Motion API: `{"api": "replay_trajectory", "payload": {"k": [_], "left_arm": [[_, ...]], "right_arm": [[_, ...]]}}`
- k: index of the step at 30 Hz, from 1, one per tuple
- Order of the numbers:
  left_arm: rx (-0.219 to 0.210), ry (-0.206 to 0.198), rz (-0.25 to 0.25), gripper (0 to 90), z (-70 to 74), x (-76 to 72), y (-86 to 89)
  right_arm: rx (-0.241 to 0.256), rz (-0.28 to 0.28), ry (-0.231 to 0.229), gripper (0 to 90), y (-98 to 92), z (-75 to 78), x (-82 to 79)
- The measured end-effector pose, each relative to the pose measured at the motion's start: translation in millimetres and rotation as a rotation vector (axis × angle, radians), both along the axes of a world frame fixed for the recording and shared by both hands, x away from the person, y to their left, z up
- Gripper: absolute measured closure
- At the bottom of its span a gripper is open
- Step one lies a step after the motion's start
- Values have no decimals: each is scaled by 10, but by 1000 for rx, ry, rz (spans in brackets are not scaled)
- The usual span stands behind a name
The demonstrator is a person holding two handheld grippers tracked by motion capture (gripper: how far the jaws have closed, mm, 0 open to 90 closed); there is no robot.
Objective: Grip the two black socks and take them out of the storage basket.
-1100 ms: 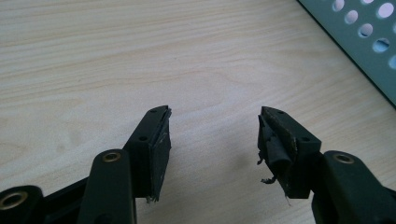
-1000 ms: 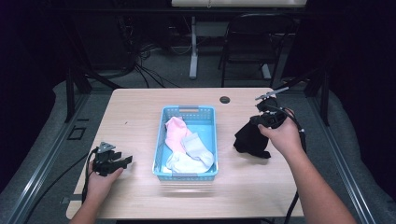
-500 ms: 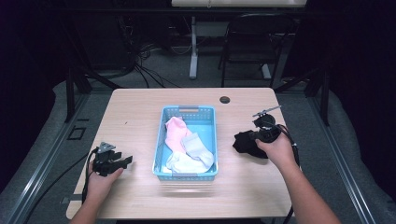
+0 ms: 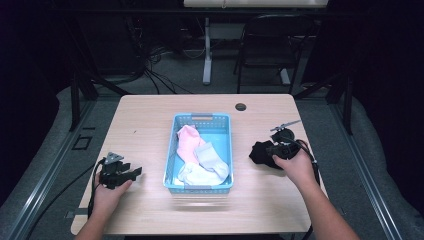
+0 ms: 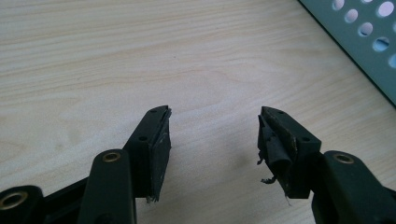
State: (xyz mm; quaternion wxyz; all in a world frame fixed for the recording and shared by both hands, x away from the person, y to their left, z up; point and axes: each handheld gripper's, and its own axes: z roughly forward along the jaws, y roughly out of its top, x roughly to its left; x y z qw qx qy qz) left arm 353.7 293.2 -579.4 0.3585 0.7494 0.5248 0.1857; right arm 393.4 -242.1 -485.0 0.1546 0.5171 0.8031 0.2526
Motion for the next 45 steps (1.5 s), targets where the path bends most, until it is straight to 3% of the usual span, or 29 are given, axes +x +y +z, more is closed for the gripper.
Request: {"api": "replay_trajectory", "payload": {"k": [3,11,22,29,33,35,40,45], "left_arm": [[5,4,-4,442,1,1,4],[2,-2,0,442,-1,2,3],[-2,-6,2,442,0,0,3],[0,-3,-4,442,3,-4,-3],[6,-4,-2,442,-5,-1,-10],[7,-2,-6,442,-6,-2,-13],[5,7,-10,442,-3,0,-17],[-3,-5,-8,442,0,0,-18]], "right_arm": [[12,1,-22,703,22,66,-49],[74,20,-68,639,88,238,-171],[119,78,-109,585,245,242,-412],[158,82,-132,566,285,24,-647],[137,81,-142,557,309,-107,-723],[128,81,-140,554,324,-195,-755],[160,74,-131,553,329,-380,-794],[145,99,-104,553,376,-548,-814]]}}
